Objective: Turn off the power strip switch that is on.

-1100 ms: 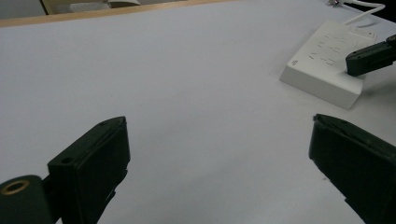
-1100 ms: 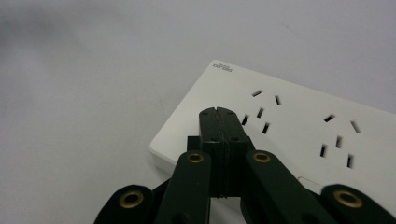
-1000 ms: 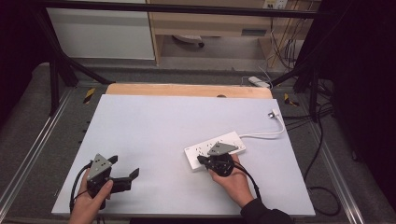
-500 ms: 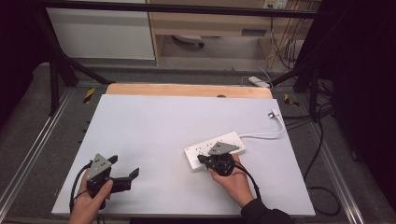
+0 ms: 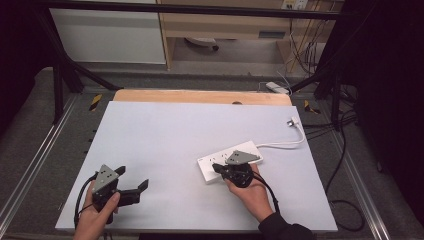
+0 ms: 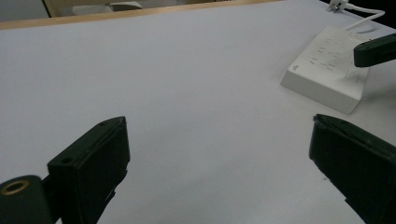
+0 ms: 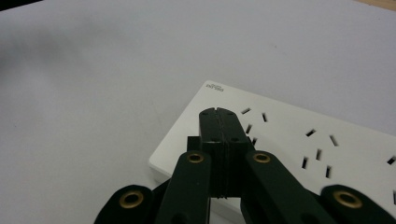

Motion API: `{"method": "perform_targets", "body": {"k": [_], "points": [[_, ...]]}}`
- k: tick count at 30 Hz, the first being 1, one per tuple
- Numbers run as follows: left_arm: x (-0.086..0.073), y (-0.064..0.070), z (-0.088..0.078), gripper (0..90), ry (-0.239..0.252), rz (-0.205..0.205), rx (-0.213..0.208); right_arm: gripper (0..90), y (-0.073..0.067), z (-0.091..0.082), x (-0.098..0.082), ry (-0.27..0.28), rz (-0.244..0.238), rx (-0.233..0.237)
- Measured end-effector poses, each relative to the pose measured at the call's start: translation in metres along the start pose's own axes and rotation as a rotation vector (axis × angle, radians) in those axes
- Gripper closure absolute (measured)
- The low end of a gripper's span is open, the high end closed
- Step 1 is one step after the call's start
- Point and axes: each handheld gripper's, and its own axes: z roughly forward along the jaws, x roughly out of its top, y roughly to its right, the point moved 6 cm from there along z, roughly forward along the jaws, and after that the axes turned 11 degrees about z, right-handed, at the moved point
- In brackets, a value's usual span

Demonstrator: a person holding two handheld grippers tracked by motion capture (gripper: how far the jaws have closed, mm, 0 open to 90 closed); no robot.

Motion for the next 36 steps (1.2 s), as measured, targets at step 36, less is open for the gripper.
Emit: {"method": "perform_targets", "body": {"k": [36], "points": [[0.001,-0.004,-0.002,5.2,0.018,-0.03,0.019,90.0,0.011,-0.039,0.029,0.133,0.019,-0.024]]}}
